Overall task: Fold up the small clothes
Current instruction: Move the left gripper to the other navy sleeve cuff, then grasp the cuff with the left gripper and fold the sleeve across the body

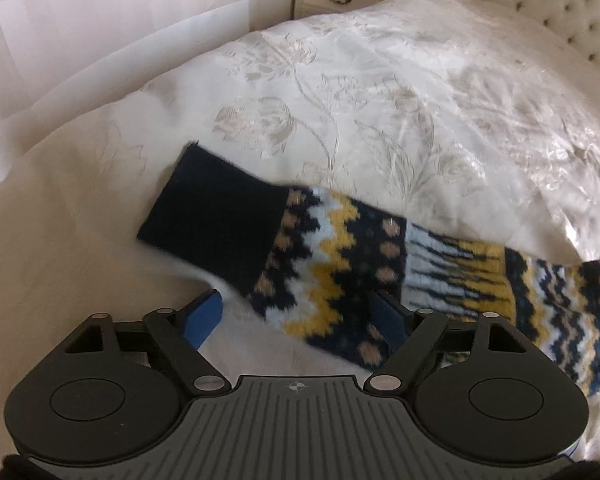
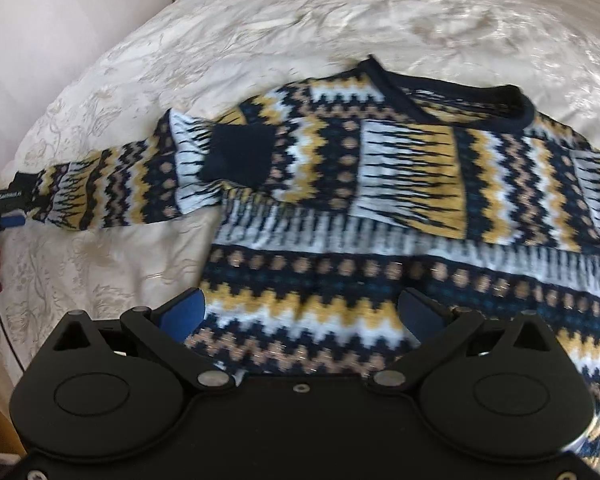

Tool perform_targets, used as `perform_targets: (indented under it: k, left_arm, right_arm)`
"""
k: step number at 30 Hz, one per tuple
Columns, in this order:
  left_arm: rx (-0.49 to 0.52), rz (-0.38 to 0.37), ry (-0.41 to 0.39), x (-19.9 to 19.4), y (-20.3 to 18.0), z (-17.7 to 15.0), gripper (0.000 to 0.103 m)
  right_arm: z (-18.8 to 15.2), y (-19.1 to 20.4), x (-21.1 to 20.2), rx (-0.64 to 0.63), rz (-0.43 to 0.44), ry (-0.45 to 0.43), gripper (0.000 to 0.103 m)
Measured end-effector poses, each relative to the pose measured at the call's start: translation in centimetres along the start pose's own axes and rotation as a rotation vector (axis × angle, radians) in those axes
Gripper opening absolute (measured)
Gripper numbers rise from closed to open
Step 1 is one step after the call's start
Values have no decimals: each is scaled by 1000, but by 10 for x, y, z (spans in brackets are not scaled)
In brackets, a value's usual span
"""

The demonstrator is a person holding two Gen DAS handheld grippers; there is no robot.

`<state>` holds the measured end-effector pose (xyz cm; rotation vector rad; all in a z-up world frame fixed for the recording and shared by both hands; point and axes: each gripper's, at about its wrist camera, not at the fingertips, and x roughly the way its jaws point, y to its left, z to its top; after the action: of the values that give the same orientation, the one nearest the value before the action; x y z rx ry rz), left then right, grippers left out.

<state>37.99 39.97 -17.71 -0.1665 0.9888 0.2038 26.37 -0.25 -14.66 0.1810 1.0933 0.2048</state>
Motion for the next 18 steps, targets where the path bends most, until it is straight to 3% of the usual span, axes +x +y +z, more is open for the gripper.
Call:
perform_targets:
  k: [6, 18]
  left_arm:
    - [-20, -66, -5, 19, 8, 11, 102]
    - [-11, -80, -2, 37, 6, 22, 101]
  right_arm:
    - [15, 16, 13, -32, -4, 33, 103]
    - [36, 34, 33, -71, 0, 71, 103]
